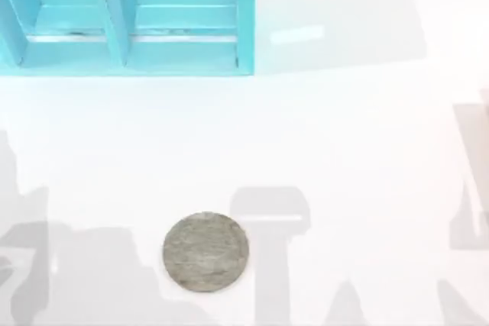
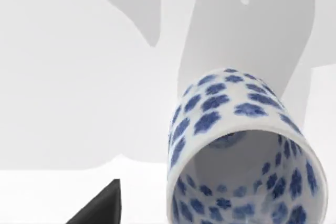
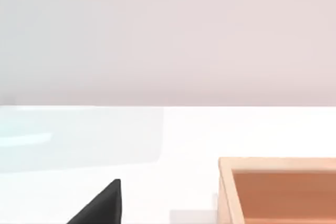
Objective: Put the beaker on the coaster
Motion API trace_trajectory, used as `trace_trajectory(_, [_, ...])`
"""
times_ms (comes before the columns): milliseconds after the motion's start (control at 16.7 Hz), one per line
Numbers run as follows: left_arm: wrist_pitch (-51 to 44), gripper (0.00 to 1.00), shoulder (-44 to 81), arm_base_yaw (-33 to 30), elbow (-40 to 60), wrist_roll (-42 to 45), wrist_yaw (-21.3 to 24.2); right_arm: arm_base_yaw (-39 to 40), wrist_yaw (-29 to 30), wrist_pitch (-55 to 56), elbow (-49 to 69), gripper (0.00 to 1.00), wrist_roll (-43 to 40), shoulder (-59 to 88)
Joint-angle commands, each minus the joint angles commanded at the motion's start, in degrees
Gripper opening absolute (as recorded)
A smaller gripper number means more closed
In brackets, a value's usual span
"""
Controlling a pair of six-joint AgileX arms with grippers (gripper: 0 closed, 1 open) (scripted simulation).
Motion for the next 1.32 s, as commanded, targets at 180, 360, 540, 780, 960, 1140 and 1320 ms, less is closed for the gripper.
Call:
trace_trajectory(180, [5.5, 1.0, 1.8, 0.2, -4.1, 0.2, 0.0, 0.0, 0.0, 0.0, 0.0, 1.0, 0.0, 0.0])
trace_trajectory(360, [6.1, 1.0, 2.0, 0.2, -4.6, 0.3, 0.0, 0.0, 0.0, 0.0, 0.0, 1.0, 0.0, 0.0])
trace_trajectory(540, [6.1, 0.92, 2.0, 0.2, -4.6, 0.3, 0.0, 0.0, 0.0, 0.0, 0.0, 1.0, 0.0, 0.0])
trace_trajectory(780, [6.1, 0.62, 2.0, 0.2, -4.6, 0.3, 0.0, 0.0, 0.0, 0.0, 0.0, 1.0, 0.0, 0.0])
trace_trajectory(960, [6.1, 0.4, 2.0, 0.2, -4.6, 0.3, 0.0, 0.0, 0.0, 0.0, 0.0, 1.0, 0.0, 0.0])
trace_trajectory(1140, [6.1, 0.17, 2.0, 0.2, -4.6, 0.3, 0.0, 0.0, 0.0, 0.0, 0.0, 1.0, 0.0, 0.0])
trace_trajectory(1320, [6.1, 0.0, 2.0, 0.2, -4.6, 0.3, 0.0, 0.0, 0.0, 0.0, 0.0, 1.0, 0.0, 0.0])
